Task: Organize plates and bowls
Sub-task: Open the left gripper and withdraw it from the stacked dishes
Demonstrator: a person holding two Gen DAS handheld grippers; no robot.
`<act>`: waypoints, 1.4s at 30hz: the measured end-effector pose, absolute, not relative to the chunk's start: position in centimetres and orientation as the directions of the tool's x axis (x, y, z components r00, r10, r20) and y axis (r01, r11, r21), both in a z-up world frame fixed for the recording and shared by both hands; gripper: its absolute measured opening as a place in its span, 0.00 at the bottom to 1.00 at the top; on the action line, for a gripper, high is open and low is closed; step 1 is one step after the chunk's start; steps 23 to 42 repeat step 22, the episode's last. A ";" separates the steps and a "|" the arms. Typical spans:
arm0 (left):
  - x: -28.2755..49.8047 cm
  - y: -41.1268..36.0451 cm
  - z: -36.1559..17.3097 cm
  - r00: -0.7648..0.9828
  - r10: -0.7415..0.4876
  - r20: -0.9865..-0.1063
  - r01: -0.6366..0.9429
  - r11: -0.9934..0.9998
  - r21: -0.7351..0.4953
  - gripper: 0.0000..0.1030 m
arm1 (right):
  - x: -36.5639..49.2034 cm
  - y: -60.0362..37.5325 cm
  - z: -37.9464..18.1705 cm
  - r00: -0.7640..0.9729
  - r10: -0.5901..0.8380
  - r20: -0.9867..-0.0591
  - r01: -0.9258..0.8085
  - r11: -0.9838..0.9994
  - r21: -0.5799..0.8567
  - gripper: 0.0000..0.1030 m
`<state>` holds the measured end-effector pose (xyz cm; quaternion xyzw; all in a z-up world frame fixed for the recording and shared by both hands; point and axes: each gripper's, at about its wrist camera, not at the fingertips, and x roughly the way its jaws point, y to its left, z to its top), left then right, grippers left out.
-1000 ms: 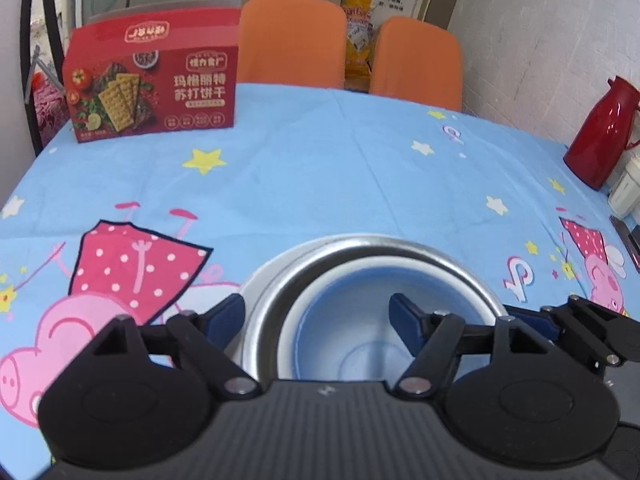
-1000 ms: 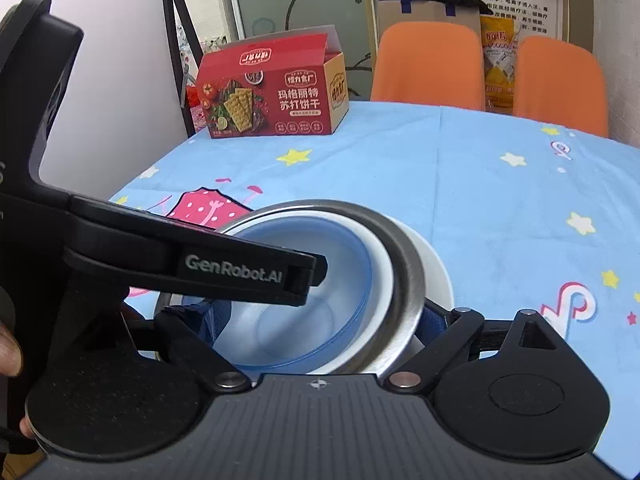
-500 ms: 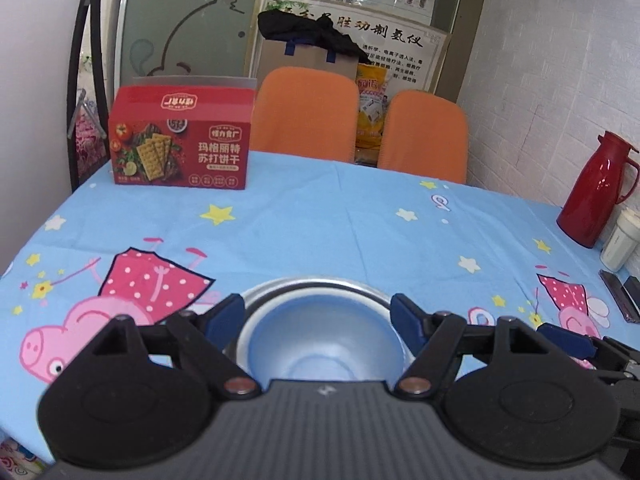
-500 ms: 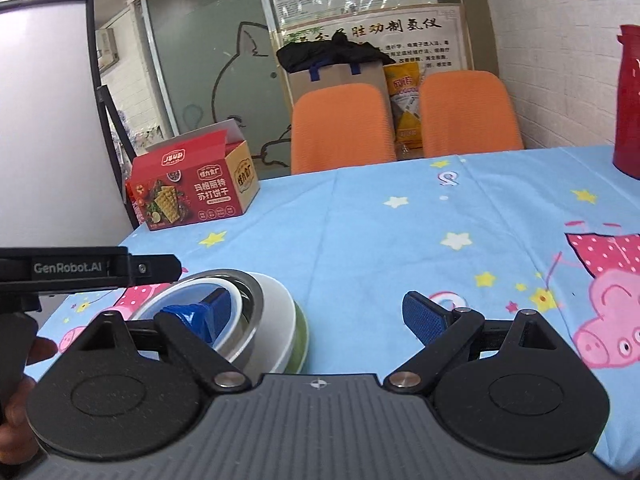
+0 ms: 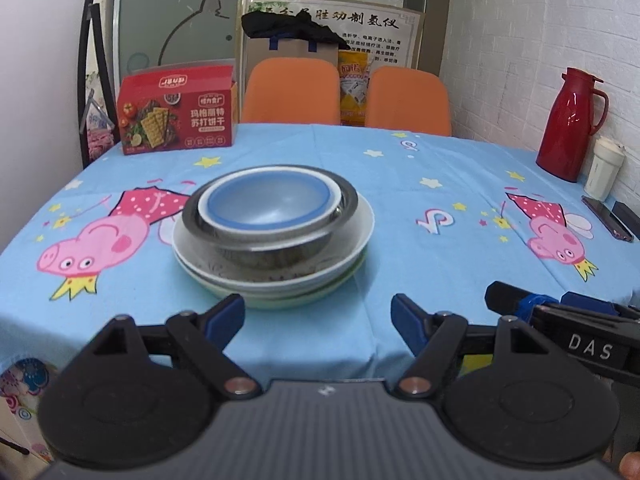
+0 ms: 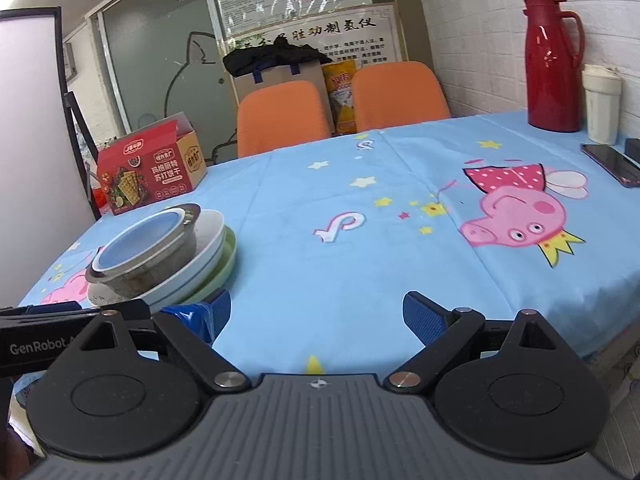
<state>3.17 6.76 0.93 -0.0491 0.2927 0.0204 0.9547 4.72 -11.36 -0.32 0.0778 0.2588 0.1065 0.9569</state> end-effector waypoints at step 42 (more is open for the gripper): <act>-2.6 6.0 -0.5 0.864 0.055 -0.501 -0.082 0.996 -0.033 0.72 | -0.5 -11.0 -1.7 0.847 0.228 -0.480 -0.166 0.972 0.168 0.78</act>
